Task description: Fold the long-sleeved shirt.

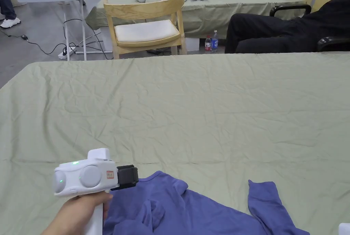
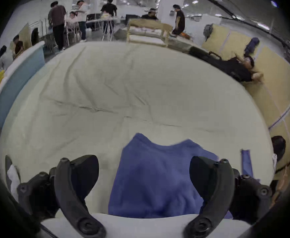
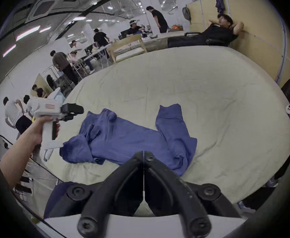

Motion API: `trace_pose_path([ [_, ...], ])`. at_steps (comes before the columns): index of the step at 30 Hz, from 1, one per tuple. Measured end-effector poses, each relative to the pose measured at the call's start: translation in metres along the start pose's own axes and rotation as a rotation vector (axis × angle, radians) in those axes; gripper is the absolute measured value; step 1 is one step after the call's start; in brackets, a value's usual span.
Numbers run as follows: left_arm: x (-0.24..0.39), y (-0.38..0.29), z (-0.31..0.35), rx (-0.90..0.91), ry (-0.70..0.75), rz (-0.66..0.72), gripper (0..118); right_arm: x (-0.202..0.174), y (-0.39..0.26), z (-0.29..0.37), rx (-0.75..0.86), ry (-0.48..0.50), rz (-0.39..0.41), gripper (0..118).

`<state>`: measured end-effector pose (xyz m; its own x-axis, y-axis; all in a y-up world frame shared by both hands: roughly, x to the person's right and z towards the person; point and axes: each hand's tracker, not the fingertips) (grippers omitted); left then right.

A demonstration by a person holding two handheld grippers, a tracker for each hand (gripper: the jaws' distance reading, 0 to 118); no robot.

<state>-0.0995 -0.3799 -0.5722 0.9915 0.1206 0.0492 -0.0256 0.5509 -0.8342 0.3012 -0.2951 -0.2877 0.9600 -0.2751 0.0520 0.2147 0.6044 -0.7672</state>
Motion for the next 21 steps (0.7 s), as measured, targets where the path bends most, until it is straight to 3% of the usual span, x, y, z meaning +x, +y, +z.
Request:
trace_pose_path([
  [2, 0.005, 0.001, -0.035, -0.05, 0.07, -0.063, 103, 0.001, 0.003, -0.011, -0.026, -0.014, 0.003, 3],
  [3, 0.008, -0.001, -0.043, -0.073, 0.1, -0.086, 86, 0.001, 0.005, -0.016, -0.038, -0.021, 0.005, 3],
  [5, 0.011, -0.008, -0.052, -0.124, 0.113, -0.143, 37, 0.005, 0.009, -0.028, -0.089, -0.06, 0.006, 3],
  [6, 0.02, -0.011, -0.044, -0.171, 0.024, -0.077, 28, 0.008, 0.012, -0.037, -0.126, -0.087, 0.002, 3],
  [7, 0.023, -0.011, -0.039, -0.164, 0.025, -0.079, 17, 0.01, 0.014, -0.043, -0.142, -0.097, 0.003, 3],
  [8, 0.021, -0.015, -0.029, -0.154, 0.012, -0.073, 10, 0.015, 0.018, -0.053, -0.153, -0.102, -0.001, 3],
  [10, 0.022, -0.01, -0.016, -0.046, 0.033, -0.079, 10, 0.025, 0.023, -0.069, -0.178, -0.108, -0.025, 8],
  [11, 0.024, -0.01, -0.01, -0.036, -0.005, -0.063, 10, 0.03, 0.026, -0.081, -0.194, -0.117, -0.037, 31],
  [12, 0.019, -0.011, 0.0, -0.023, -0.02, -0.054, 10, 0.035, 0.029, -0.092, -0.208, -0.125, -0.037, 85],
  [13, 0.021, -0.011, 0.008, -0.006, -0.032, -0.048, 10, 0.039, 0.028, -0.105, -0.242, -0.171, -0.015, 118],
  [16, 0.019, -0.008, 0.034, 0.053, -0.041, -0.06, 10, 0.043, 0.032, -0.13, -0.239, -0.278, 0.065, 105],
  [18, 0.021, -0.006, 0.048, 0.084, -0.065, -0.055, 9, 0.05, 0.025, -0.143, -0.304, -0.305, 0.054, 105],
  [20, 0.021, -0.005, 0.062, 0.107, -0.077, -0.056, 9, 0.054, 0.021, -0.156, -0.401, -0.28, 0.019, 85],
  [21, 0.022, -0.005, 0.071, 0.12, -0.08, -0.055, 9, 0.054, 0.012, -0.162, -0.382, -0.284, 0.03, 83],
])
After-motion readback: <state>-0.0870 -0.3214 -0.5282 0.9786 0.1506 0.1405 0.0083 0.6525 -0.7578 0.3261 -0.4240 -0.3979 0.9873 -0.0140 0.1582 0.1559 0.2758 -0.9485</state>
